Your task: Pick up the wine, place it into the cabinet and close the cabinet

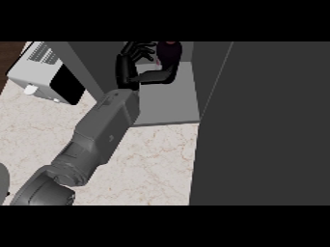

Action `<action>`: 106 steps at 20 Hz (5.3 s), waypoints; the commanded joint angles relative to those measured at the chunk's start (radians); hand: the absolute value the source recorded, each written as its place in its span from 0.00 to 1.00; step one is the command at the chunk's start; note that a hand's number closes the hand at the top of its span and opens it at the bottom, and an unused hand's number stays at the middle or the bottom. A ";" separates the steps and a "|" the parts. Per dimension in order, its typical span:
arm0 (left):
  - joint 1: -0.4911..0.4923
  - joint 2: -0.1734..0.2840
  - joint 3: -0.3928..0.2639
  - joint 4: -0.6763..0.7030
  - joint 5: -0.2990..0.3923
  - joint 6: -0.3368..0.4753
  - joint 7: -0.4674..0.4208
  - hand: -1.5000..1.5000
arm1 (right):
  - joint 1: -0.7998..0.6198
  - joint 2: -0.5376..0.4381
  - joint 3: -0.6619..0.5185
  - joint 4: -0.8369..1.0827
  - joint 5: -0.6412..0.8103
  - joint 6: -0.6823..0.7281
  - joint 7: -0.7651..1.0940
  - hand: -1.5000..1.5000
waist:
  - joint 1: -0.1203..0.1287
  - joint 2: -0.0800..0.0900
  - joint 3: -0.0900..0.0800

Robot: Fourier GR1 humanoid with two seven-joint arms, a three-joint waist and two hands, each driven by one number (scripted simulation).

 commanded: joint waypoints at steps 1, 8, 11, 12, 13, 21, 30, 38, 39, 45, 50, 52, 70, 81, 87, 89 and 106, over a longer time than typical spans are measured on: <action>-0.034 0.014 -0.003 0.028 -0.019 0.032 0.036 0.00 | -0.020 0.004 0.030 -0.081 0.007 -0.027 0.070 0.00 | 0.006 -0.001 -0.002; -0.003 0.033 -0.010 0.058 -0.044 0.049 0.010 0.00 | 0.059 -0.014 -0.022 -0.064 -0.068 0.033 -0.028 0.00 | -0.013 0.006 -0.001; 0.025 0.017 -0.027 0.070 -0.067 0.071 -0.019 0.00 | 0.016 0.017 0.059 -0.048 0.017 -0.021 -0.001 0.00 | -0.004 0.005 -0.003; 0.025 0.024 -0.038 0.078 -0.079 0.049 0.005 0.00 | 0.010 -0.004 -0.010 -0.036 -0.036 0.007 -0.014 0.00 | -0.002 0.005 -0.002; 0.027 0.000 -0.038 0.083 -0.077 0.104 -0.016 0.00 | -0.002 0.008 0.025 -0.067 -0.031 -0.013 0.038 0.00 | -0.013 0.006 -0.002; 0.030 0.035 -0.007 0.060 -0.065 0.082 -0.035 0.00 | -0.035 -0.001 -0.010 0.030 -0.016 0.011 -0.035 0.00 | -0.013 0.017 -0.002; 0.097 0.032 -0.006 0.054 -0.082 -0.016 -0.113 0.00 | -0.026 0.008 0.013 -0.034 -0.036 -0.003 0.015 0.00 | -0.013 0.012 -0.003; 0.100 0.000 -0.006 0.049 -0.080 -0.077 -0.131 0.00 | -0.020 0.018 0.065 -0.021 0.006 -0.024 0.022 0.00 | -0.010 0.006 -0.003; 0.092 0.017 -0.006 0.052 -0.090 -0.098 -0.109 0.00 | -0.009 0.018 0.048 -0.057 -0.001 -0.028 0.035 0.00 | -0.004 0.006 -0.003; 0.089 0.000 -0.004 0.052 -0.077 -0.113 -0.104 0.00 | 0.050 -0.007 0.028 -0.076 -0.050 0.004 0.022 0.00 | -0.011 0.003 -0.002; 0.102 0.000 0.003 0.026 -0.033 -0.167 -0.120 0.00 | 0.012 0.005 0.041 -0.043 -0.013 -0.015 0.027 0.00 | 0.004 -0.004 -0.002; 0.093 0.000 -0.005 0.024 -0.023 -0.161 -0.117 0.00 | 0.027 0.010 0.049 -0.056 -0.015 -0.013 0.017 0.00 | 0.004 -0.006 -0.002; 0.415 0.000 -0.481 -0.434 0.256 -0.017 -0.015 0.00 | 0.012 -0.014 0.020 -0.048 0.006 -0.047 0.025 0.00 | 0.035 -0.027 -0.001; 0.700 0.000 -0.759 -0.990 0.190 0.297 0.073 0.00 | 0.039 -0.019 0.016 -0.065 0.026 -0.050 0.018 0.00 | 0.068 -0.025 -0.001; 0.844 0.058 -0.776 -1.243 0.096 0.368 0.142 0.00 | 0.068 -0.027 0.017 -0.130 0.022 -0.053 0.051 0.00 | 0.068 -0.024 -0.001; 0.905 0.081 -0.819 -1.337 0.059 0.420 0.187 0.00 | -0.002 -0.040 -0.047 -0.059 -0.025 -0.051 0.047 0.00 | 0.071 -0.023 -0.001; 1.255 0.395 -0.846 -1.742 0.018 0.227 0.180 0.00 | 0.104 -0.037 0.064 -0.083 -0.091 0.058 0.074 1.00 | 0.068 -0.022 -0.001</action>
